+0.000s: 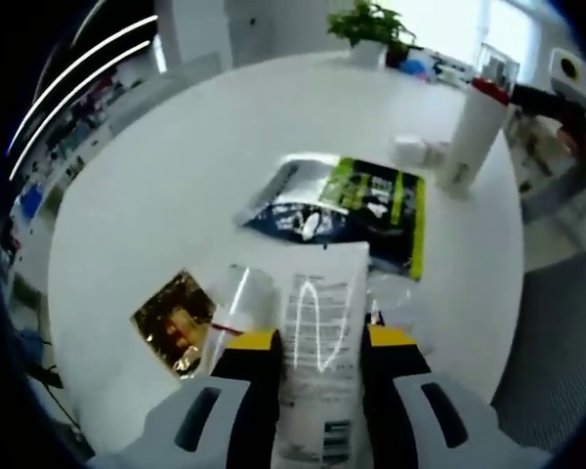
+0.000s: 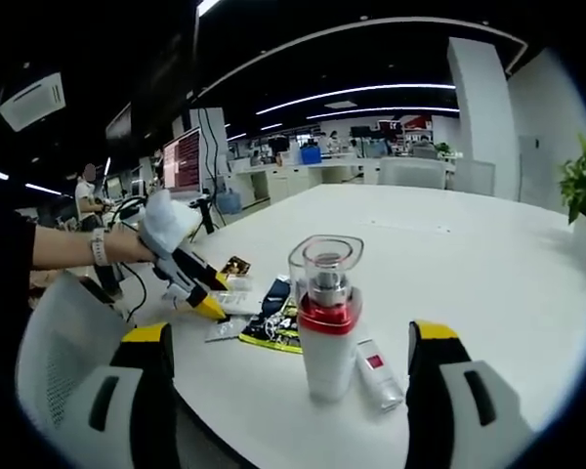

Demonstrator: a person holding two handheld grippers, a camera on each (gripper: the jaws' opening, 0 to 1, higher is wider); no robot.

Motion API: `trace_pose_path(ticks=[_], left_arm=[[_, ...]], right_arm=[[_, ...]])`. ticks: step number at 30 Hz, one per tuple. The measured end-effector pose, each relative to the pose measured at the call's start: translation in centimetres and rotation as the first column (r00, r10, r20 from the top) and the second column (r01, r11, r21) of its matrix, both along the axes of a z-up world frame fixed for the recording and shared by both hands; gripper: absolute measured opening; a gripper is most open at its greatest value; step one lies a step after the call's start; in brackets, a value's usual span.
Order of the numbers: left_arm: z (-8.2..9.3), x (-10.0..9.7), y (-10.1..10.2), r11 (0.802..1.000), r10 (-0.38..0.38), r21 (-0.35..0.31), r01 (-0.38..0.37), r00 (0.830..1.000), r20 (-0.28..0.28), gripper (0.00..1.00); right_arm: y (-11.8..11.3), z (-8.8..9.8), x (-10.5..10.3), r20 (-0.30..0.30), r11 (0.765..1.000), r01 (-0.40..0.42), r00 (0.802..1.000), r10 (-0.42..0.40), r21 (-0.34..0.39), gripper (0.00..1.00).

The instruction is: Arrange the skincare products in the storage area until every visible bottle or jar stands upright without overlapping.

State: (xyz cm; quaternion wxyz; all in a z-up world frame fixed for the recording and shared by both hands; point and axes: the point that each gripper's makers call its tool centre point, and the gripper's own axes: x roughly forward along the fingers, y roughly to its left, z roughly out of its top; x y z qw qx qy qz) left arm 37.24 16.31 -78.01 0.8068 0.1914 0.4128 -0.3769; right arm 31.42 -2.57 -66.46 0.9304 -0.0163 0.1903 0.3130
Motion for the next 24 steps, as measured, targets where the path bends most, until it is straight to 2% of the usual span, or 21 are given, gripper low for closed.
trace_pose_path(ticks=[4,12,15,19,24], left_arm=[[0.8,0.3,0.2,0.999,0.034,-0.037,-0.033,0.999,0.016,0.27],[4.2,0.4,0.0,0.993,0.069,-0.102,-0.058,0.991,0.113,0.27],[5.9,0.9,-0.2,0.986,0.101,-0.150,-0.074,0.977,0.187,0.27],[7.2,1.2,-0.3,0.977,0.132,-0.194,-0.088,0.965,0.225,0.27],[8.6,1.6,-0.7,0.964,0.161,-0.249,-0.098,0.956,0.247,0.26]], right_arm=[[0.0,0.1,0.0,0.003,1.000,0.001,1.000,-0.001,0.003,0.99],[-0.1,0.0,0.1,0.001,1.000,0.012,1.000,-0.012,-0.005,0.99],[-0.2,0.0,0.1,0.002,1.000,0.014,1.000,-0.014,-0.007,0.99],[-0.1,-0.1,0.1,-0.001,1.000,0.012,1.000,-0.012,-0.015,0.99],[-0.2,-0.1,0.1,-0.003,1.000,0.015,1.000,-0.015,-0.018,0.99]])
